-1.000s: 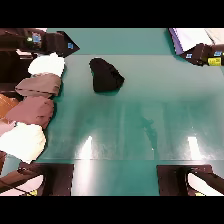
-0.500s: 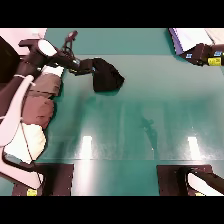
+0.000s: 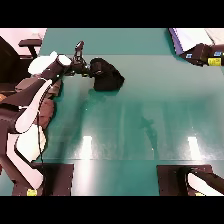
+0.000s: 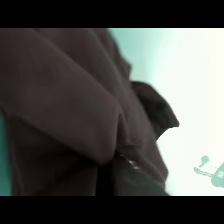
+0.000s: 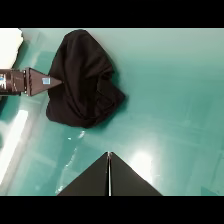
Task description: Fold the shirts.
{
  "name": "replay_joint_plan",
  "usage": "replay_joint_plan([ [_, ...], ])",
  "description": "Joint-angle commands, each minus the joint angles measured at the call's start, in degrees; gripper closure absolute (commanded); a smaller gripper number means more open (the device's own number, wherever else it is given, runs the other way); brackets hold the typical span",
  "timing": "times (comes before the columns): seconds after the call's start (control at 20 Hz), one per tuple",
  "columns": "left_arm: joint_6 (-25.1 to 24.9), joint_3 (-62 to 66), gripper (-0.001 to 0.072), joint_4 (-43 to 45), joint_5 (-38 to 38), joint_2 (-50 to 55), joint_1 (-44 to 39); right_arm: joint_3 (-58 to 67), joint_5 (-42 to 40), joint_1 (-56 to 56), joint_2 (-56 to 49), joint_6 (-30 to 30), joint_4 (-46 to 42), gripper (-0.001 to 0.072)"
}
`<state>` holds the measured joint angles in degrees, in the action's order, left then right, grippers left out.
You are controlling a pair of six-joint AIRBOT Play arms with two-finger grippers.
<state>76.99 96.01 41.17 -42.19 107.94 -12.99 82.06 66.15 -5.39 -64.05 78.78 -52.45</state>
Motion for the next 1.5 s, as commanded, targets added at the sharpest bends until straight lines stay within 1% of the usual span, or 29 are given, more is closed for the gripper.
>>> replay_joint_plan([
  [0.0,-1.2,2.7,0.068,-0.8,-1.2,-0.3,0.2,0.0,0.1,0.0,0.2,0.0,0.0,0.0694],
  [0.1,-3.3,6.4,0.0681,-0.4,-5.0,-3.7,1.7,0.1,-1.1,1.0,1.4,0.0,0.0,0.0694],
  [0.2,-4.2,9.6,0.0681,1.9,-6.5,-10.3,3.2,2.2,-0.9,2.6,3.1,0.0,0.0,0.0694],
  [0.35,-4.0,11.6,0.0681,9.9,-7.5,-24.5,3.2,8.7,-0.3,4.9,5.6,0.0,-0.1,0.0694],
  [0.45,-3.8,11.5,0.0682,14.8,-10.1,-32.5,1.5,13.4,0.1,6.1,6.5,0.0,-0.2,0.0694],
  [0.5,-2.9,11.5,0.0682,17.9,-12.1,-35.5,-0.3,15.5,0.5,6.5,6.6,0.0,-0.2,0.0694],
  [0.65,2.6,11.5,0.0682,26.6,-19.5,-38.2,-7.9,20.5,3.3,8.3,6.5,0.0,-0.2,0.0694],
  [0.75,4.2,10.1,0.0681,28.1,-24.3,-36.5,-13.5,21.1,3.8,8.4,6.8,0.0,-0.2,0.0694],
  [0.85,4.2,5.5,0.0678,27.5,-24.5,-34.2,-19.2,20.9,5.3,8.3,6.8,0.0,-0.2,0.0694],
  [0.9,4.0,2.3,0.0561,26.8,-23.3,-32.9,-21.9,20.9,6.4,8.3,6.5,0.0,-0.2,0.0694],
  [0.95,4.0,-0.5,0.0205,26.5,-21.4,-31.6,-24.1,20.9,7.6,8.3,6.5,0.0,-0.2,0.0694],
  [1.0,4.2,-2.9,0.0048,26.3,-18.7,-30.3,-25.6,20.9,8.3,8.3,6.5,0.0,-0.2,0.0694],
  [1.1,4.3,-3.9,0.0047,27.1,-16.7,-28.4,-24.9,20.9,8.9,8.3,6.5,0.0,-0.2,0.0694],
  [1.15,5.6,-3.7,0.0047,28.2,-16.7,-28.6,-22.5,20.9,9.2,8.3,6.5,0.0,-0.1,0.0694],
  [1.25,6.9,-3.2,0.0047,29.3,-18.4,-29.4,-15.3,20.9,9.6,8.2,6.5,0.0,-0.1,0.0694],
  [1.35,8.8,-4.0,0.0047,29.5,-20.8,-29.2,-6.2,20.9,10.3,8.2,6.6,0.0,0.0,0.0694],
  [1.45,9.8,-8.7,0.0047,29.1,-21.2,-29.0,1.2,20.9,11.8,8.2,6.6,0.0,0.0,0.0694],
])
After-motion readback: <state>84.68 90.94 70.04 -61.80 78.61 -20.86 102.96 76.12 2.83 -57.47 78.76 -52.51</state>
